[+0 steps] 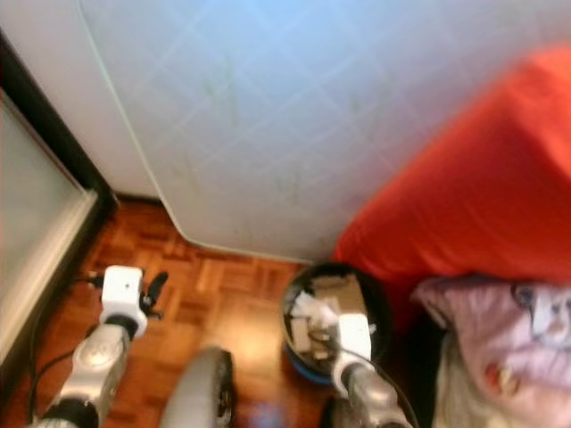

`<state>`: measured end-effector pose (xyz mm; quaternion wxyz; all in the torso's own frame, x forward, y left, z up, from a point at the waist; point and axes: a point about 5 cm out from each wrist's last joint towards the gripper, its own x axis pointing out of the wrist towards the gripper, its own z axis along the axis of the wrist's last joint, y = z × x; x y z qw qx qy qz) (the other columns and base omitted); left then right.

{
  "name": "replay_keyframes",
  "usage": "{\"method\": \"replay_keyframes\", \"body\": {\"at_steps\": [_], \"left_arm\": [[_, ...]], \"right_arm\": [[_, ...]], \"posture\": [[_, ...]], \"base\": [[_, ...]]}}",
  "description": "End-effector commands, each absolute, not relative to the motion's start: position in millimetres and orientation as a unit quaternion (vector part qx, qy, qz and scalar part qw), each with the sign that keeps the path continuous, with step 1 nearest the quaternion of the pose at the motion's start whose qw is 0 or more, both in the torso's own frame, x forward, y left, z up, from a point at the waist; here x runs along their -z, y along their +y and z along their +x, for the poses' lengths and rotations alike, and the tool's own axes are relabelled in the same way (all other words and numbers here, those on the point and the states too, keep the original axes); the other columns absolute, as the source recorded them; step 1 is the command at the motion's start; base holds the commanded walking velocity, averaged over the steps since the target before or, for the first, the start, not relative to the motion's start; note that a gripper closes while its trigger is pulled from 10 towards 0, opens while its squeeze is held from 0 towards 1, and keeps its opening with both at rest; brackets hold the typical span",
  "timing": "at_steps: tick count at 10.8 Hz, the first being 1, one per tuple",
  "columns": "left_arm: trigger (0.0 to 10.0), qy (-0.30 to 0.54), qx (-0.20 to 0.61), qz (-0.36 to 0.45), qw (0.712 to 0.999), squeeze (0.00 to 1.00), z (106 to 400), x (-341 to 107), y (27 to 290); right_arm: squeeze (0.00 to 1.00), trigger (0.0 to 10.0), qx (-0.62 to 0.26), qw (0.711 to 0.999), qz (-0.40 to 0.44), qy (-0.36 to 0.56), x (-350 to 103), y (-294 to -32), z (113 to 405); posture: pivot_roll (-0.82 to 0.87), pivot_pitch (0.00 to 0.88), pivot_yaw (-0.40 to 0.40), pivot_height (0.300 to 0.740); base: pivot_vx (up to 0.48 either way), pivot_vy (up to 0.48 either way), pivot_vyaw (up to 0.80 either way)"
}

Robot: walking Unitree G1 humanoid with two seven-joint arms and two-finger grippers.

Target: Clean up the room

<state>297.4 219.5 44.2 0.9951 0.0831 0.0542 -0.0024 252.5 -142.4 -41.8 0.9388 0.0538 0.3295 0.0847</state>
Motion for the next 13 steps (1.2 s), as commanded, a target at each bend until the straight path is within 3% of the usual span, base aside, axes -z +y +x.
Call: {"method": "replay_keyframes", "body": {"at_steps": [1, 6, 13], "left_arm": [[10.0, 0.07, -0.006, 0.081, 0.994, 0.0, 291.3, -37.7, 225.6], [10.0, 0.07, 0.015, 0.072, 0.995, 0.0, 286.7, -37.0, 222.4], [10.0, 0.058, 0.021, 0.076, 0.995, 0.0, 273.7, -42.8, 225.3]], "right_arm": [[0.0, 10.0, -0.089, 0.937, 0.056, 0.334, 43.0, -136.8, 251.3], [0.0, 10.0, -0.062, 0.934, 0.039, 0.351, 46.2, -143.3, 248.9], [0.0, 10.0, -0.143, 0.927, 0.058, 0.342, 39.9, -124.4, 255.2]], "posture": [[0.27, 0.243, -0.037, 0.627], [0.3, 0.271, -0.041, 0.627], [0.32, 0.341, -0.032, 0.627]], "base": [[0.277, 0.0, 0.0], [0.055, 0.0, 0.0], [0.0, 0.0, 0.0]]}}
